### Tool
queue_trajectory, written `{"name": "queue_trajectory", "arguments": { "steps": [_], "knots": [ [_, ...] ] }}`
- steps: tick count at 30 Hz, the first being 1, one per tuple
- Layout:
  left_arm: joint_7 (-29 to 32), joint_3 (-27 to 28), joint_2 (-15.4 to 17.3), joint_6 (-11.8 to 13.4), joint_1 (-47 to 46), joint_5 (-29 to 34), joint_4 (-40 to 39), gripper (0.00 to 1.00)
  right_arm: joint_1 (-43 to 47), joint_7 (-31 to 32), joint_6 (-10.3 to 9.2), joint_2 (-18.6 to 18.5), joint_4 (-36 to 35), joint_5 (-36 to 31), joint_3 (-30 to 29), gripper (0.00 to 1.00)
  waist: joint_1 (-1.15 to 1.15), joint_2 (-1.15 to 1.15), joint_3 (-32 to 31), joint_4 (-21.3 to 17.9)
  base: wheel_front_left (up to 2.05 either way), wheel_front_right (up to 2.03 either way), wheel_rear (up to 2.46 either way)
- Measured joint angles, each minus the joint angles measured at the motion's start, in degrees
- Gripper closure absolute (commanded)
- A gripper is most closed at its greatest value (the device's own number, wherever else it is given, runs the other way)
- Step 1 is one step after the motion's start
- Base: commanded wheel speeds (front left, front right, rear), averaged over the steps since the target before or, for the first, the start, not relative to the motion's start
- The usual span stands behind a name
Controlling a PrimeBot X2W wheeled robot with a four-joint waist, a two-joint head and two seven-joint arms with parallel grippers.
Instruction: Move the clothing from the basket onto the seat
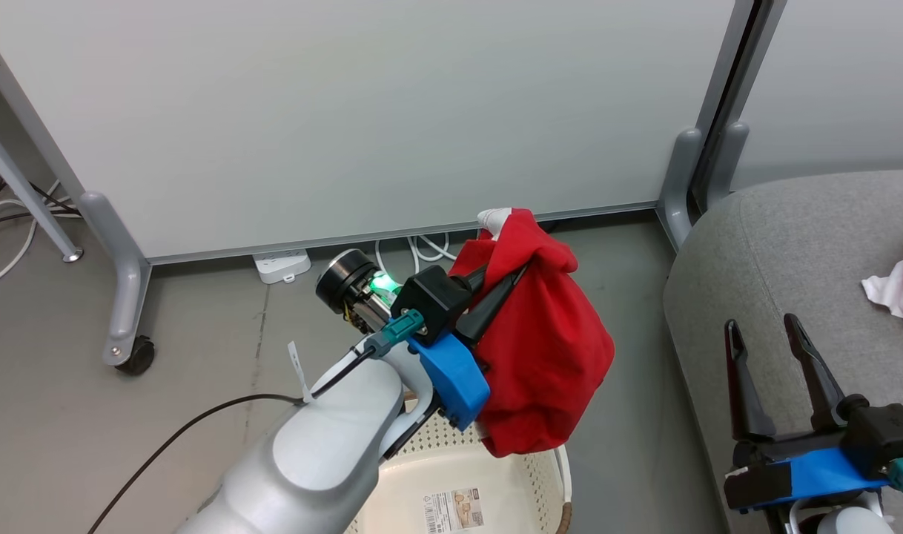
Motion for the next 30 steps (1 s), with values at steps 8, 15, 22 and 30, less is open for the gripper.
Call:
{"name": "queue_trajectory", "arguments": {
  "steps": [8, 15, 22, 30],
  "knots": [
    [0.00, 0.14, -0.14, -0.14, 0.00, 0.32, -0.01, 1.00, -0.47, 0.00, 0.00, -0.33, -0.59, -0.34, 2.69, 0.00, 0.00, 0.00, 0.38, 0.42, 0.00, 0.00, 0.00],
    [0.00, 0.23, -0.21, -0.14, -0.04, 0.86, 0.01, 1.00, -2.98, -0.01, 0.00, -1.35, -0.52, -0.34, 8.91, 0.00, 0.00, 0.00, 1.38, 0.56, 0.00, 0.00, 0.00],
    [0.00, 0.22, -0.27, -0.15, -0.44, 1.10, -0.10, 1.00, -6.62, 0.00, 0.00, -1.90, 0.60, -0.21, 15.18, 0.00, 0.01, 0.00, 2.63, 0.91, 0.00, 0.00, 0.00],
    [0.00, -0.01, -0.32, -0.15, -1.36, 1.19, -0.32, 1.00, -11.28, 0.00, 0.00, -2.01, 4.78, 0.12, 21.12, 0.00, 0.01, 0.00, 4.15, 1.68, 0.00, 0.00, 0.00]
  ]
}}
